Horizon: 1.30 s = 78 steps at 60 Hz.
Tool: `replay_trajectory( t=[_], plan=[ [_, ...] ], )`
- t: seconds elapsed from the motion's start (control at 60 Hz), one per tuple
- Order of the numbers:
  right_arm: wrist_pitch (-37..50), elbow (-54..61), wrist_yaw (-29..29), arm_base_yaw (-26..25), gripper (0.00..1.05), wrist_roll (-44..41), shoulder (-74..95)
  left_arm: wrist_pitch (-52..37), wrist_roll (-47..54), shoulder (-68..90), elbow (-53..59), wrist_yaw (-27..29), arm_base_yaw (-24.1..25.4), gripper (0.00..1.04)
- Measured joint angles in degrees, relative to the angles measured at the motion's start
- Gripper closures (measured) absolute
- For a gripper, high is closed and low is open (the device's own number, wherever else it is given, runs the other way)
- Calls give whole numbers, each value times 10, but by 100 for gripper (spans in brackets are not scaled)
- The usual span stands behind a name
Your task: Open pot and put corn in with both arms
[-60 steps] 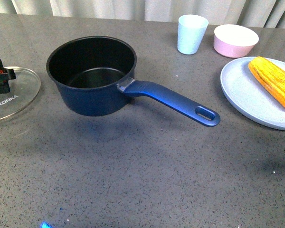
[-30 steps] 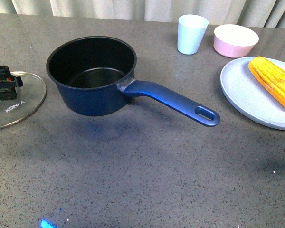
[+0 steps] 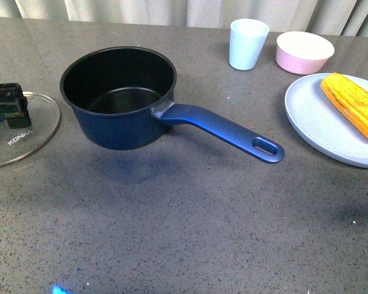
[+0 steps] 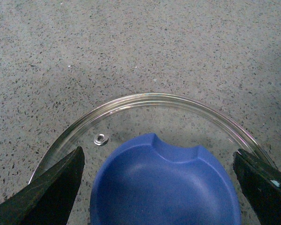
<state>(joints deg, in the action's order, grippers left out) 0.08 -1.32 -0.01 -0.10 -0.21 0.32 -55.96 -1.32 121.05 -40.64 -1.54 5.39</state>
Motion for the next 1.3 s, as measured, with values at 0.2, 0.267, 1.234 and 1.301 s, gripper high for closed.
replay_trajectory(
  t=[0.2,0.267,1.234,1.301],
  plan=[
    [0,0,0,0,9,0,0,9,0,-70,53,-4,7,9],
    [0,0,0,0,9,0,0,9,-1,-91,70,-7,11,9],
    [0,0,0,0,9,0,0,-67,7,-483,316,-37,0,102],
    [0,0,0,0,9,0,0,-49,7,-520,330,-29,-5,103]
  ],
)
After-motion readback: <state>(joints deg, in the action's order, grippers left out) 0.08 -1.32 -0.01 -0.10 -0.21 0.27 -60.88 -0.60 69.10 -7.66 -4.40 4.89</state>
